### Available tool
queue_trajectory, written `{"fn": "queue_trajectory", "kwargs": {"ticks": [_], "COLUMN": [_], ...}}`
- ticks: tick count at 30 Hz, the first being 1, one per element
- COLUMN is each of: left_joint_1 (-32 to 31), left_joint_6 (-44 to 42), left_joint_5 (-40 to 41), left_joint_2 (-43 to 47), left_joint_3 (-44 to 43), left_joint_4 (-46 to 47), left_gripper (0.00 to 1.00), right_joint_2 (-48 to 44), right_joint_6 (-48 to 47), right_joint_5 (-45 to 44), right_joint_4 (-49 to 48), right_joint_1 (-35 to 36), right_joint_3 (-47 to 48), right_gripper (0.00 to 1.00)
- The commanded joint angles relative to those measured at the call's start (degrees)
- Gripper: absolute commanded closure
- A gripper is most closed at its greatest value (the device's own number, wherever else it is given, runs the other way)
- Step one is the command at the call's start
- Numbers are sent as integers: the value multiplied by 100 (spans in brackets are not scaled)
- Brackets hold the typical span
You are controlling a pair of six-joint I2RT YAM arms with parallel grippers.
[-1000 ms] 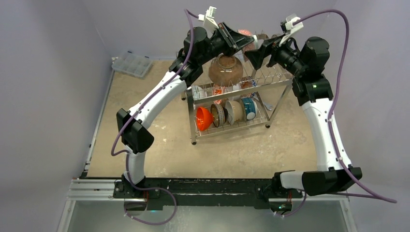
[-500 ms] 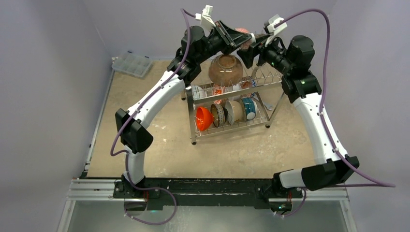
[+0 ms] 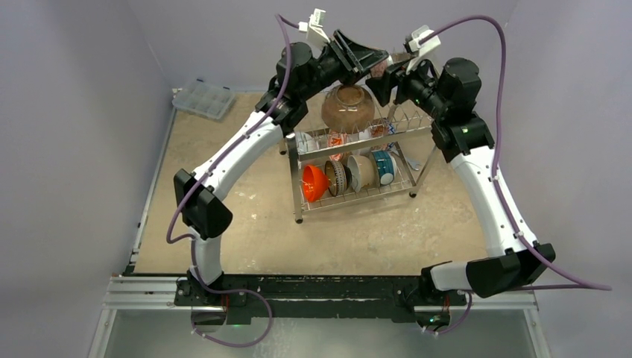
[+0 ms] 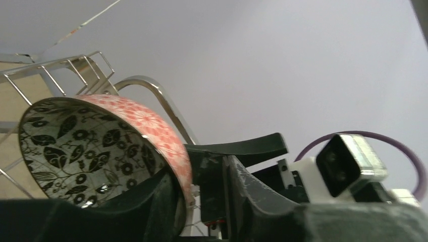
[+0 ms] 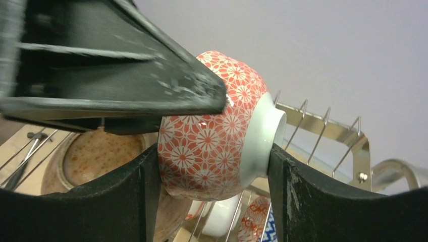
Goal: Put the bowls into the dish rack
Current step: Turn the bowl upside down on the dish rack.
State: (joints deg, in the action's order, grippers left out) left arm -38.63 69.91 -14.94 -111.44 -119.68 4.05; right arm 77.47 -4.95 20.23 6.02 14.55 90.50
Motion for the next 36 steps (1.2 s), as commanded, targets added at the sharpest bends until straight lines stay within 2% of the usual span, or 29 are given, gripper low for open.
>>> {"fn": "queue_trajectory", "kwargs": {"ticks": [1,6,11,13,15,28,36], "left_joint_1": [65,163,211,208,208,211,208], "left_joint_6": [-51,-292,-720,-924,-1134,-2856,-2961], "left_joint_5": [-140,64,324,418,532,1466,1842], "left_joint_2": [390,741,1028,1134,1265,2422,3172], "left_joint_3": [333,706,797,811,835,1158,2124], "left_joint_4": [645,524,214,123,29,-980,-861], "left_gripper": [58,43,37,23,18,13,13], "right_joint_2": [-135,-46,-9,19,66,826,1286], "right_joint_6": [326,434,424,335,235,-248,-520], "right_joint_5": [-662,-1254,-1623,-1791,-1958,-3254,-5075], "right_joint_4": [102,728,1307,1506,1698,3209,3497], "right_joint_1": [13,16,14,13,30,433,1443], "right_joint_3": [179,630,1063,1230,1397,2620,2987], "right_gripper": [100,100,100,100,100,100,100]}}
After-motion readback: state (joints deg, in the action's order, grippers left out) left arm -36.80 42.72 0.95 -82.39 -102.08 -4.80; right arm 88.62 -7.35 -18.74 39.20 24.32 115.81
